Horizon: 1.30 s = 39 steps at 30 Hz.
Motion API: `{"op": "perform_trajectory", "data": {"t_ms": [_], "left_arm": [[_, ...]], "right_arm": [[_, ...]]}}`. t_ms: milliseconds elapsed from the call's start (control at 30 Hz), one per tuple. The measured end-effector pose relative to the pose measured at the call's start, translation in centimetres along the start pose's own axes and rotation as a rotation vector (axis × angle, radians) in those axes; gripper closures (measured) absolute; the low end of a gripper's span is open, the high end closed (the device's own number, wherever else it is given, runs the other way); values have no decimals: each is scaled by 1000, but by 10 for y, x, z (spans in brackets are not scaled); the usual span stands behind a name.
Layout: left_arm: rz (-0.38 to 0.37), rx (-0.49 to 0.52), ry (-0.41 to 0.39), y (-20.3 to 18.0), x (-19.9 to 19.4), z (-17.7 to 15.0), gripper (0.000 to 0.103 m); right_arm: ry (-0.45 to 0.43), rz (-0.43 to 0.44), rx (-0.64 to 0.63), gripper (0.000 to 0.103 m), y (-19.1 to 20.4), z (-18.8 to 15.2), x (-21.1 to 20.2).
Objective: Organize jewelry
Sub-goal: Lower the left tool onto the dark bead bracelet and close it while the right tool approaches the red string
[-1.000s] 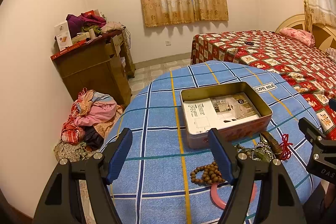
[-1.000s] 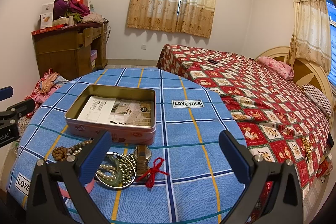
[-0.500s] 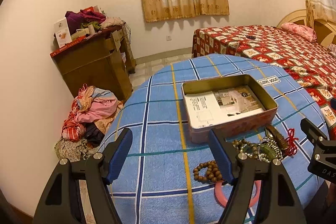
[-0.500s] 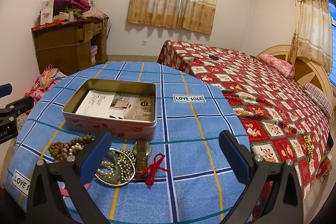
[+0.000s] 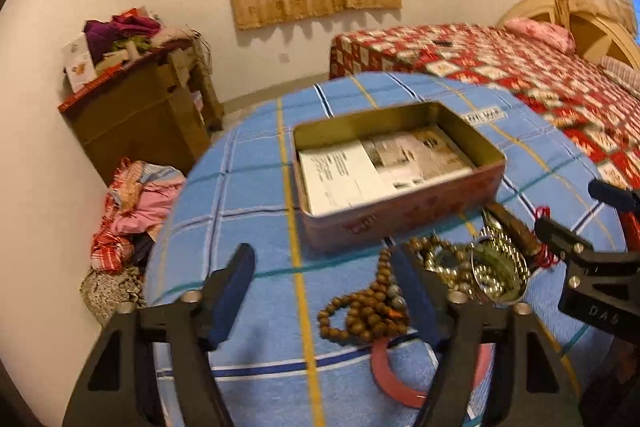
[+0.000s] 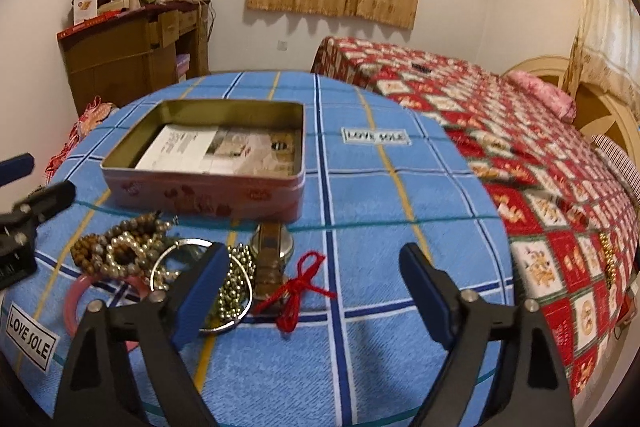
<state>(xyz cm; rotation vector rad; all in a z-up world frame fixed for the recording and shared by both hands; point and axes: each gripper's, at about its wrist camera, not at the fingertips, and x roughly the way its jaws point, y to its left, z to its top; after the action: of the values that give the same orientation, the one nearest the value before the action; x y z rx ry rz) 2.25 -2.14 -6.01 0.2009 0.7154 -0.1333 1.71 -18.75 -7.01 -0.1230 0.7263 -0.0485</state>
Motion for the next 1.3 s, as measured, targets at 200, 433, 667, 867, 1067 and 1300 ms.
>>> {"op": "perform_trajectory", "data": {"t_ms": [200, 433, 667, 867, 1067, 1300], "left_arm": [[-67, 1, 42, -7, 11, -4, 48], [-129, 22, 107, -16, 29, -8, 80], [-188, -5, 76, -8, 19, -8, 94], [-174, -23, 28, 5, 2, -1, 94], [-157, -20, -24, 9, -15, 11, 94], [-156, -26, -17, 11, -12, 12, 94]], "right_arm": [[14, 9, -6, 16, 4, -3, 2], [20, 16, -17, 16, 5, -4, 5], [53, 68, -41, 37, 11, -7, 12], [78, 107, -54, 56, 14, -11, 16], [95, 153, -50, 79, 12, -14, 20], [88, 198, -43, 82, 10, -15, 19]]}}
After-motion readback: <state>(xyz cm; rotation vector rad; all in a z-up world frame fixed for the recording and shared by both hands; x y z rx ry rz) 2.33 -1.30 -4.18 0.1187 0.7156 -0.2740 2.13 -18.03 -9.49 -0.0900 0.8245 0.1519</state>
